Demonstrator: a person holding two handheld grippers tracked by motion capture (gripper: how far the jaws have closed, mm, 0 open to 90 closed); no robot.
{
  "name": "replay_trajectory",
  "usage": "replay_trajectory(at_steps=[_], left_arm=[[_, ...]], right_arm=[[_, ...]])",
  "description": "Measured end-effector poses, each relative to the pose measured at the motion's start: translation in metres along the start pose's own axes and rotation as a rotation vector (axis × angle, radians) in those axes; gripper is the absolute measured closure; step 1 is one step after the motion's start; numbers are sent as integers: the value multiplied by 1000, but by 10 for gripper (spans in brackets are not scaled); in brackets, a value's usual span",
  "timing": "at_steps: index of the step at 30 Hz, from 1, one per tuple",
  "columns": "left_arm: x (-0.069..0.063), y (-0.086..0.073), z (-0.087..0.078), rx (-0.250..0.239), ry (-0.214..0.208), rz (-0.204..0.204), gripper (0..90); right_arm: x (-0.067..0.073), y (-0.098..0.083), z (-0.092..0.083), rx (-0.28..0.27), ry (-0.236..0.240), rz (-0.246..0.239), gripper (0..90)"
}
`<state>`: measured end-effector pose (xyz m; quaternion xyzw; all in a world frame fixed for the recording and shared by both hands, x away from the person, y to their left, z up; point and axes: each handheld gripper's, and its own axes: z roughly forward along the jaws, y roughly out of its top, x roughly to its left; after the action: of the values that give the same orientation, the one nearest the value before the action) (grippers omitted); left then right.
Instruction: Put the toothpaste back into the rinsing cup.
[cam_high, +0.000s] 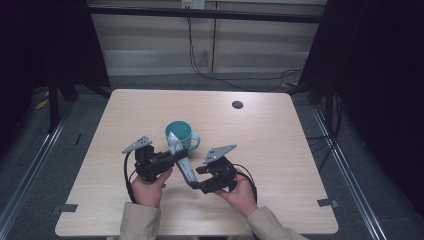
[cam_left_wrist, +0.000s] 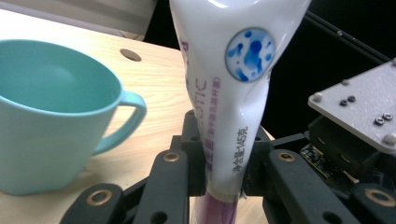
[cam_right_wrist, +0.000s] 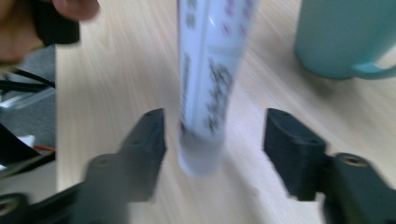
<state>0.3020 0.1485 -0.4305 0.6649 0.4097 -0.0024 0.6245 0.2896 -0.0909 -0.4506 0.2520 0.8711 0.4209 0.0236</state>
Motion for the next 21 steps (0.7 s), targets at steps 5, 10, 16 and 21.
replay_trajectory(at_steps=[5, 10, 16, 21], left_arm=[[0, 7, -5, 1, 24, 32, 766], [1, 11, -9, 13, 58, 60, 766], [2, 17, -12, 17, 77, 78, 766], [2, 25, -15, 22, 94, 102, 767]], right_arm=[[-8, -11, -9, 20, -48, -13, 216], [-18, -29, -20, 29, -118, -9, 163], [-27, -53, -30, 59, -192, 5, 160], [-31, -70, -36, 70, -227, 10, 160]])
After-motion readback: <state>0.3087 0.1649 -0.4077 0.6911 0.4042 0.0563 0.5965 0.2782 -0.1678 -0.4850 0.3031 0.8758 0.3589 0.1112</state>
